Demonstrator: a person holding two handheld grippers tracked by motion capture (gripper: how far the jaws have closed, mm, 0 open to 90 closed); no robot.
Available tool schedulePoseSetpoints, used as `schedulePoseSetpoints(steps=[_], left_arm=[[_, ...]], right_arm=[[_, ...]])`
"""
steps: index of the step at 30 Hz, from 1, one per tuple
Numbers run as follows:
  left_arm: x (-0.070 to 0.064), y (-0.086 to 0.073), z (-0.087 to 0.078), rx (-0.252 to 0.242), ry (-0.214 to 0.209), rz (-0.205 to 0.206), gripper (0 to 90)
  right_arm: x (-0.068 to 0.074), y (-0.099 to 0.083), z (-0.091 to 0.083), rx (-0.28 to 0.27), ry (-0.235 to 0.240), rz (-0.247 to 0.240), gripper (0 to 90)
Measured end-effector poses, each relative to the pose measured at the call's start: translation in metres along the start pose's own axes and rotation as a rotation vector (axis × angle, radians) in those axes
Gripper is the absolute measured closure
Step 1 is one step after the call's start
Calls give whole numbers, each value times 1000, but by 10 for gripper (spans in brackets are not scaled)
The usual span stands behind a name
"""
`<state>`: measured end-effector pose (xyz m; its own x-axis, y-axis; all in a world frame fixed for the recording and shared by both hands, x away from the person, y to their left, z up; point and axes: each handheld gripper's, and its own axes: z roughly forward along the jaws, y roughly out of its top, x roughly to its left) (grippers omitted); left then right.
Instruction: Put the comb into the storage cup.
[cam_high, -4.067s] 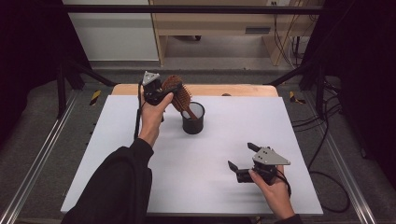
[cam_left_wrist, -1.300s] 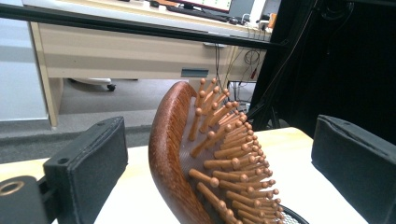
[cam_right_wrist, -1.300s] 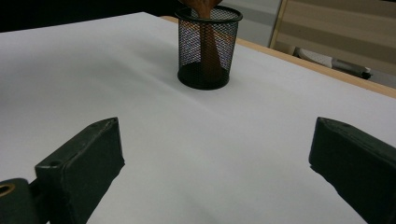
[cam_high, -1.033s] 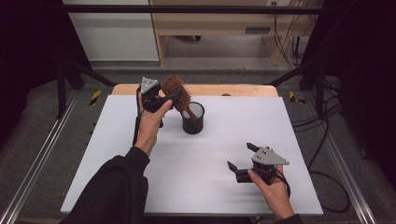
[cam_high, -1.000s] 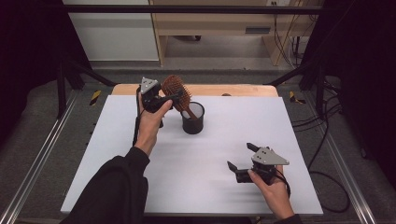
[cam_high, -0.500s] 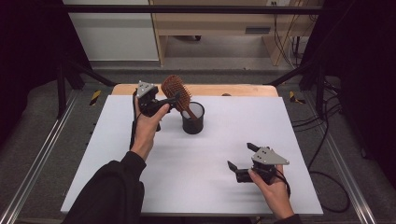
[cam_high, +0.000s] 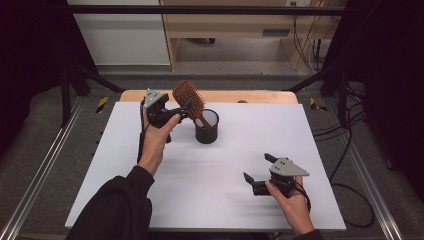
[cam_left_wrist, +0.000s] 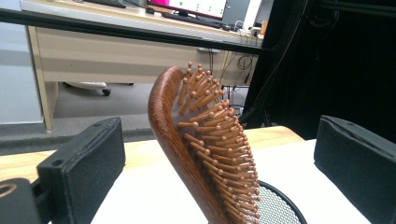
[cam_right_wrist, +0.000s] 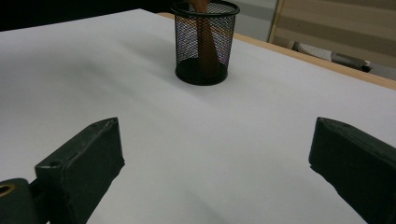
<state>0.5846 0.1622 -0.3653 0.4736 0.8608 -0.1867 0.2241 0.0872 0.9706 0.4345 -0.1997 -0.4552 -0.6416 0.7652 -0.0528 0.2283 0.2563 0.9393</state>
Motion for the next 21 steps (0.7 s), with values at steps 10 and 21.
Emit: schedulePoseSetpoints(steps=[10, 21], left_arm=[[-4, -3, -10, -7, 8, 24, 24], [-3, -1, -30, 5, -2, 49, 23]], right_arm=[[1, 1, 1, -1, 12, -7, 31], [2, 2, 2, 2, 13, -8, 30]])
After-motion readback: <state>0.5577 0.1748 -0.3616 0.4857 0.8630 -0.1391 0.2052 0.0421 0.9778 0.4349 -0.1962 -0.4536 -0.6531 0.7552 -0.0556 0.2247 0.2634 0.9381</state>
